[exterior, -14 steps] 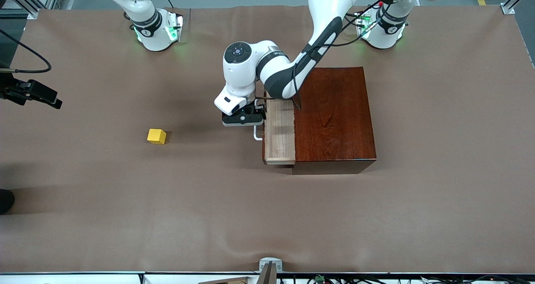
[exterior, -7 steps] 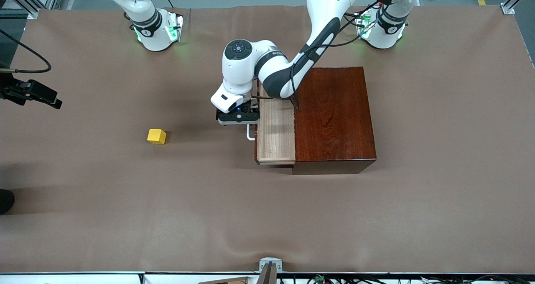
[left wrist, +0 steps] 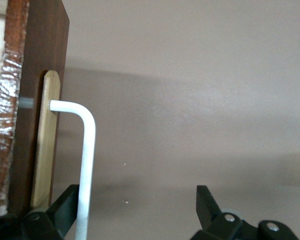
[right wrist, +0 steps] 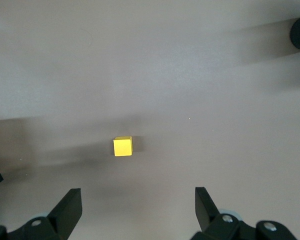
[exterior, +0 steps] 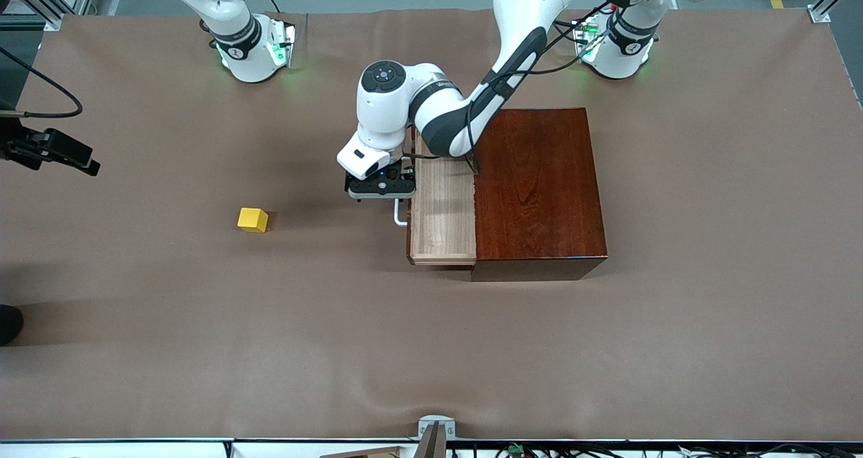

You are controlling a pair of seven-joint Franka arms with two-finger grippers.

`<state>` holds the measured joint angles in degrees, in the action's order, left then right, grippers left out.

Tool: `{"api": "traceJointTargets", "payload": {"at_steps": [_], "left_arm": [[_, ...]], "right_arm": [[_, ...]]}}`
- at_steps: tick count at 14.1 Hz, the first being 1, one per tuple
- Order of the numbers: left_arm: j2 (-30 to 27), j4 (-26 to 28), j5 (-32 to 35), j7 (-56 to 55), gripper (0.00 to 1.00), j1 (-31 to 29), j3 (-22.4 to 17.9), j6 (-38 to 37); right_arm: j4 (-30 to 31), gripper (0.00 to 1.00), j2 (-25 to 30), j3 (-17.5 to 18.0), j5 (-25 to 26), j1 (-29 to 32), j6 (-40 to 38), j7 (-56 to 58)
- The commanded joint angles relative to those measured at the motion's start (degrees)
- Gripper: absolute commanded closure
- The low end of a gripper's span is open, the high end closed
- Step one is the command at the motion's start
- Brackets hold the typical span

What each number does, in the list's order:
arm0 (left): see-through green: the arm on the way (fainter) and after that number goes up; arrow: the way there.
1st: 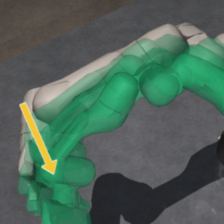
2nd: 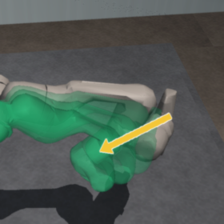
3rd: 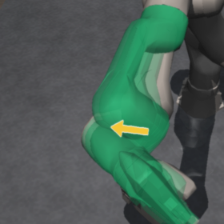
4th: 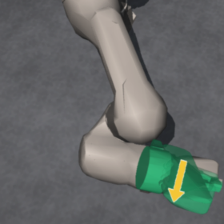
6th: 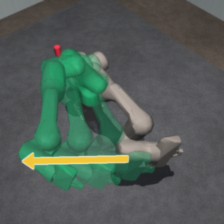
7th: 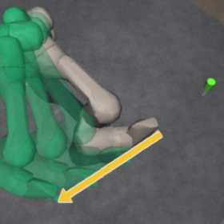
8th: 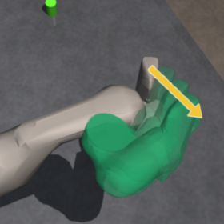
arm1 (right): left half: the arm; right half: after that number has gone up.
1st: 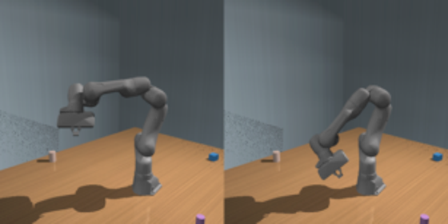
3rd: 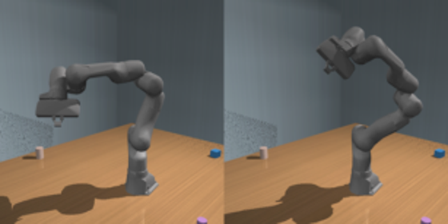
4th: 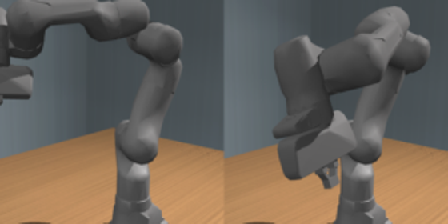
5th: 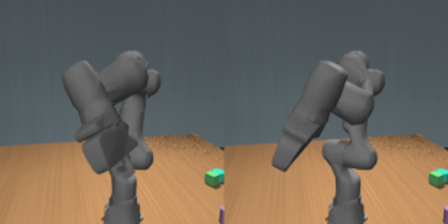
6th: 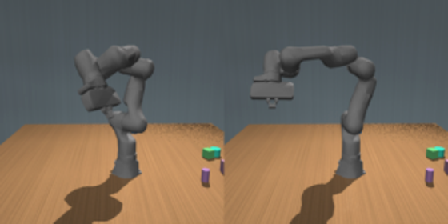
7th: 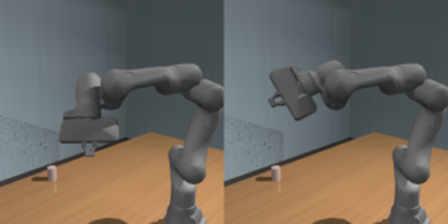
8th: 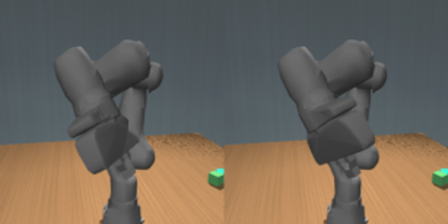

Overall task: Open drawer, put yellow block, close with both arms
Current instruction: 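Pull the drawer open by its handle with the left gripper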

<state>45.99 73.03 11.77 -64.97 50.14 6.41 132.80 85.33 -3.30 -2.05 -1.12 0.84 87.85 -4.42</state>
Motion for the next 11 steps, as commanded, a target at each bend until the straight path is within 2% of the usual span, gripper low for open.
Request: {"api": "traceJointTargets", "payload": {"at_steps": [1, 7, 11], "left_arm": [[0.3, -3.3, -1.1, -1.4, 0.00, 1.0, 0.1, 0.6], [-4.1, -3.3, -1.1, -1.3, 0.00, 0.2, 0.2, -4.0], [-9.5, -3.2, -1.7, -1.3, 0.00, -2.4, 0.1, -10.9]], "right_arm": [[0.4, 0.00, 0.9, 0.4, -0.6, 0.6, 0.0, -0.3], [0.4, 0.00, 0.9, 0.4, -0.7, 0.5, 0.0, -0.4], [0.4, 0.00, 0.9, 0.4, -0.7, 0.5, 0.0, -0.4]]}}
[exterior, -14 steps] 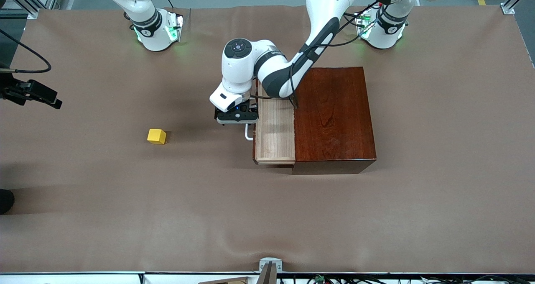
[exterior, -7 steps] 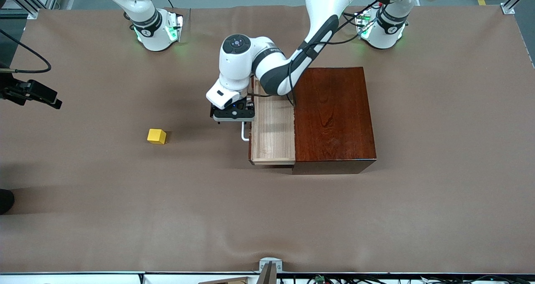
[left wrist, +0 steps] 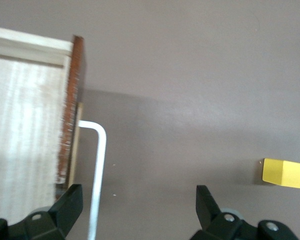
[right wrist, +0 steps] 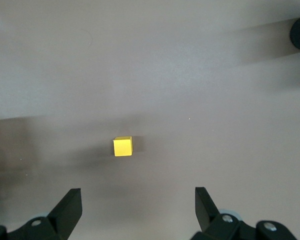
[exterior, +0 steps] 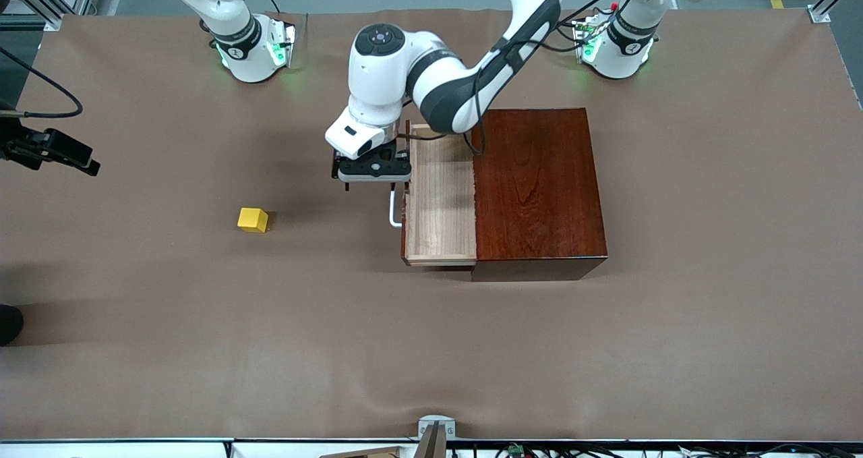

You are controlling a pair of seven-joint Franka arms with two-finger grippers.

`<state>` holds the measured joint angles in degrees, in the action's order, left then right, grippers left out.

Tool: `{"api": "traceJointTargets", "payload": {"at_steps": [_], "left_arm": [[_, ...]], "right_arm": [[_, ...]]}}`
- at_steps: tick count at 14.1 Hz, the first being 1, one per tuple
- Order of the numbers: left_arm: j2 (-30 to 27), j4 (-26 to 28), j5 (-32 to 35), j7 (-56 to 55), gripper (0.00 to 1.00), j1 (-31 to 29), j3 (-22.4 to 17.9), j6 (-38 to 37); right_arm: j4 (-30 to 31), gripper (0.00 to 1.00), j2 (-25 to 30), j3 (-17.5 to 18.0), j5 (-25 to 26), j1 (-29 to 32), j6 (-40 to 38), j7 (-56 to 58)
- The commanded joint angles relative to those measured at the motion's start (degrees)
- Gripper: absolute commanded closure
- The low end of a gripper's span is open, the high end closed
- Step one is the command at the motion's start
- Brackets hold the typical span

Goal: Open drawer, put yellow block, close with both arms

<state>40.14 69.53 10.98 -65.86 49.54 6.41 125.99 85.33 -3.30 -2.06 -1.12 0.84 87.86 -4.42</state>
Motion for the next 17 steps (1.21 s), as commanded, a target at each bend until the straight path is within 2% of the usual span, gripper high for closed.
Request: {"api": "traceJointTargets", "payload": {"at_steps": [1, 6, 8, 11, 15, 17], "left_arm": [[-4.8, 0.4, -1.4, -0.3, 0.00, -3.5, -0.1, -5.3], [-9.8, 2.2, -1.6, 1.1, 0.00, -11.9, 0.3, -11.3], [-12.1, 4.5, -1.6, 2.9, 0.00, -15.2, 0.4, -12.7], [-17.7, 12.0, -1.6, 7.7, 0.00, -20.3, 0.4, -13.0], [-23.6, 20.9, -1.6, 17.5, 0.00, -29.0, 0.5, -13.0], [-25.7, 23.4, -1.6, 21.2, 0.00, -32.9, 0.5, -13.0]], "right_arm": [[0.5, 0.00, 0.8, 0.4, -0.7, 0.5, 0.0, -0.4], [0.5, 0.00, 0.5, 0.7, -0.8, 0.0, 0.2, -0.4], [1.0, 0.00, 0.5, 0.8, -0.4, -2.5, -0.7, -0.2], [1.9, 0.00, 0.7, 0.8, -0.3, -5.5, -3.1, -0.4], [6.9, 0.00, 2.0, 1.0, -0.6, -6.9, -2.3, -0.5], [13.2, 0.00, 3.9, 1.0, -0.7, -6.9, 2.5, -0.5]]}}
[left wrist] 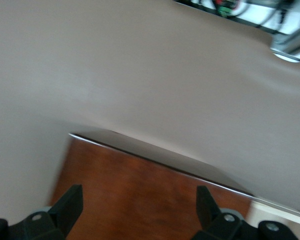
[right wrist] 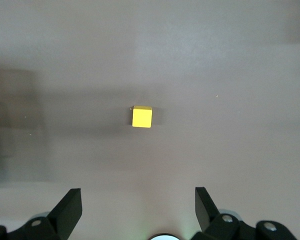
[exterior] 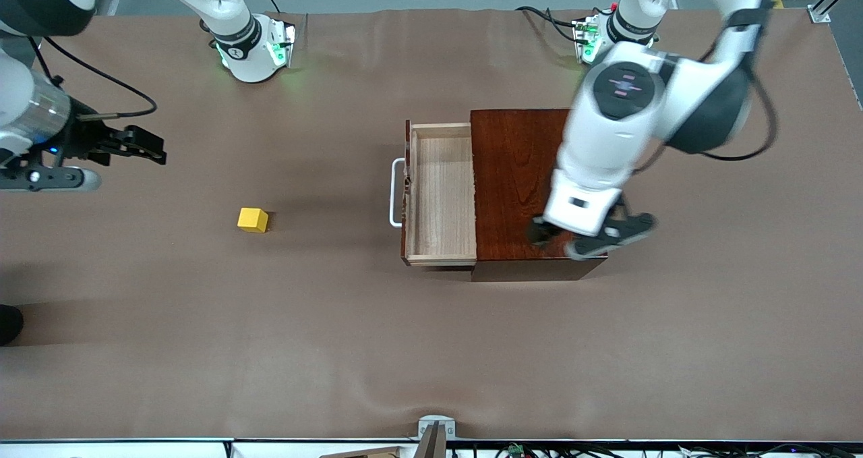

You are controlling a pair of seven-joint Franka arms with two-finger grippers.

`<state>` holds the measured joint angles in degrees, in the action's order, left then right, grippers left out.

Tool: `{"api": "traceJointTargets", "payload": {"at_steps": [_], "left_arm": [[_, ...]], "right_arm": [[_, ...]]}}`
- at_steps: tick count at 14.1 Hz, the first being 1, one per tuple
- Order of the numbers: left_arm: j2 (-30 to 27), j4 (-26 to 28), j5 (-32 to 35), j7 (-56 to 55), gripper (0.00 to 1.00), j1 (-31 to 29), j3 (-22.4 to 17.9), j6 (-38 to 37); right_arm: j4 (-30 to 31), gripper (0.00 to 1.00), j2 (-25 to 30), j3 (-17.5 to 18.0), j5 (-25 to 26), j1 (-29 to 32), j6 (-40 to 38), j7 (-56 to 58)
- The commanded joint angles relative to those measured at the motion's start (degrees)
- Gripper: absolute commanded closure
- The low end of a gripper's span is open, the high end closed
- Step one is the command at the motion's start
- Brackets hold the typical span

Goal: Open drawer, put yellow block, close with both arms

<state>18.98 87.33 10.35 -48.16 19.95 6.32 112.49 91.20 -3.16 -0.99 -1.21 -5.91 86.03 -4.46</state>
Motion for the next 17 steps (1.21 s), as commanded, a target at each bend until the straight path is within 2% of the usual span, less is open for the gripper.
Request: {"api": "traceJointTargets", "payload": {"at_steps": [1, 4, 7, 10, 15, 17], "left_arm": [[-5.4, 6.4, -0.9, 5.4, 0.00, -4.9, 0.6, 0.4], [-7.8, 8.9, -1.6, 11.8, 0.00, -9.8, 0.7, 0.5], [-12.0, 12.2, -7.2, 21.8, 0.00, -14.7, 0.7, 0.4], [-16.0, 15.8, -8.0, 26.1, 0.00, -16.1, 0.6, 0.4], [-19.0, 16.0, -8.1, 33.6, 0.00, -16.1, 0.7, -5.5], [-19.2, 14.7, -8.2, 37.8, 0.00, -16.1, 0.3, -8.1]], "right_arm": [[12.5, 0.00, 5.8, -0.1, -0.7, -0.2, 8.9, -0.5], [27.5, 0.00, 10.0, -0.1, -0.8, -0.2, 22.8, -0.5], [39.3, 0.00, 9.7, -0.1, -1.5, -0.3, 38.3, -0.4], [47.5, 0.00, 6.5, -0.1, -1.5, -0.5, 52.8, -0.5], [47.8, 0.00, -6.5, 0.0, -2.1, -1.0, 66.5, -0.5], [47.6, 0.00, -8.4, 0.1, -3.4, -1.3, 67.8, -0.5]]}}
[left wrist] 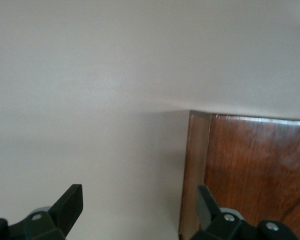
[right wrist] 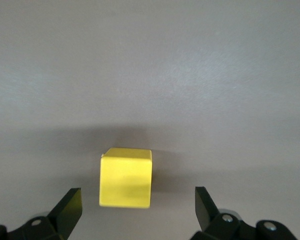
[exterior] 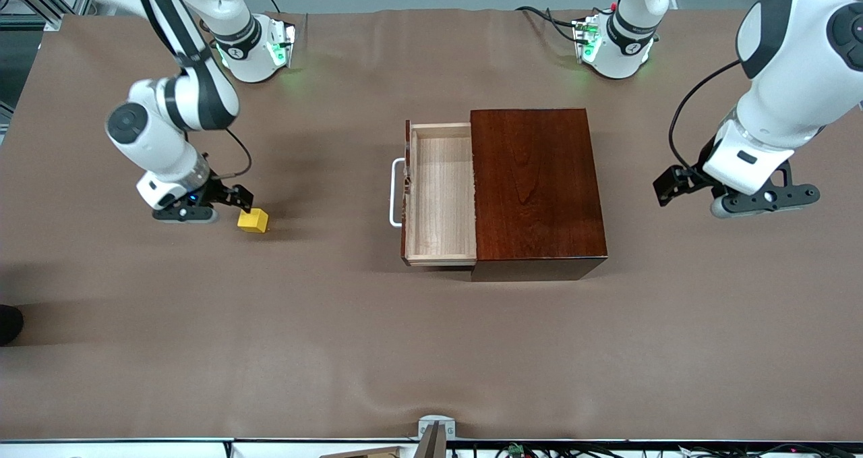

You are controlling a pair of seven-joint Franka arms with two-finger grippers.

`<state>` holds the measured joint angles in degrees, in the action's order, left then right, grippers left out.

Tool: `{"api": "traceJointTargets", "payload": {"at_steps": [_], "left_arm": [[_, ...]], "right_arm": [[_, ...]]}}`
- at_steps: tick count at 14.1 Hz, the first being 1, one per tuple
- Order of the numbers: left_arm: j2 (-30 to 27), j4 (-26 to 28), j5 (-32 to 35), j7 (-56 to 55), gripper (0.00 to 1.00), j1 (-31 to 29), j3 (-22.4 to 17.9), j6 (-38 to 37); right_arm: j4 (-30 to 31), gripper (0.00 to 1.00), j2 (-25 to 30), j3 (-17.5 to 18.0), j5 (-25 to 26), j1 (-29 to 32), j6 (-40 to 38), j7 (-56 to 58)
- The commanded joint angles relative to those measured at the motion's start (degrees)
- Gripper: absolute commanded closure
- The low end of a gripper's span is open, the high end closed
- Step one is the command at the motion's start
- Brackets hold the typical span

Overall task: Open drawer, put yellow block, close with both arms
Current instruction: 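Grasp the yellow cube with the right gripper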

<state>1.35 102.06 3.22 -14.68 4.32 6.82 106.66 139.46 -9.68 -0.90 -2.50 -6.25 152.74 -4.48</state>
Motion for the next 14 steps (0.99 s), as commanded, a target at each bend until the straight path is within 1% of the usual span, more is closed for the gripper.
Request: {"api": "traceJointTargets", "payload": {"at_steps": [1, 4, 6, 8, 10, 11, 12, 13, 14], "left_arm": [[-1.2, -1.8, -1.0, 5.6, 0.00, -0.5, -0.4, -4.2], [-0.7, -6.8, -1.1, 8.6, 0.00, -1.9, -0.6, -8.6], [-1.0, -7.4, -1.2, 9.2, 0.00, -2.0, -0.5, -10.4], [-1.0, -9.4, -1.3, 9.0, 0.00, -2.2, -0.5, -11.2], [-1.4, -9.7, -1.3, 10.7, 0.00, -2.6, -0.8, -13.8], [-1.5, -9.8, -1.4, 12.6, 0.00, -2.7, -1.5, -14.6], [-1.8, -9.8, -1.4, 14.0, 0.00, -2.5, -2.4, -15.0], [-2.6, -9.7, -2.6, 14.8, 0.00, -2.3, -2.9, -16.0], [-2.7, -9.7, -3.6, 15.0, 0.00, -2.3, -3.3, -17.2]], "right_arm": [[-0.8, 0.00, -1.9, 0.0, -3.0, -1.0, 1.1, -0.5], [-0.9, 0.00, -3.7, -0.1, -4.3, -2.6, 2.4, -0.4], [-0.9, 0.00, -5.3, -0.1, -4.4, -2.6, 3.8, -0.5], [-0.9, 0.00, -7.0, 0.0, -4.8, -2.6, 5.1, -0.5], [-1.0, 0.00, -7.4, 0.0, -5.4, -2.6, 5.2, -0.4], [-1.3, 0.28, -7.5, -0.1, -5.4, -2.6, 5.1, -0.4], [-1.5, 0.63, -7.5, -0.1, -5.4, -2.6, 5.1, -0.5], [-1.9, 0.84, -7.5, 0.0, -5.5, -2.5, 4.8, -0.5], [-2.3, 1.00, -7.4, 0.0, -5.6, -2.5, 4.5, -0.5]]}}
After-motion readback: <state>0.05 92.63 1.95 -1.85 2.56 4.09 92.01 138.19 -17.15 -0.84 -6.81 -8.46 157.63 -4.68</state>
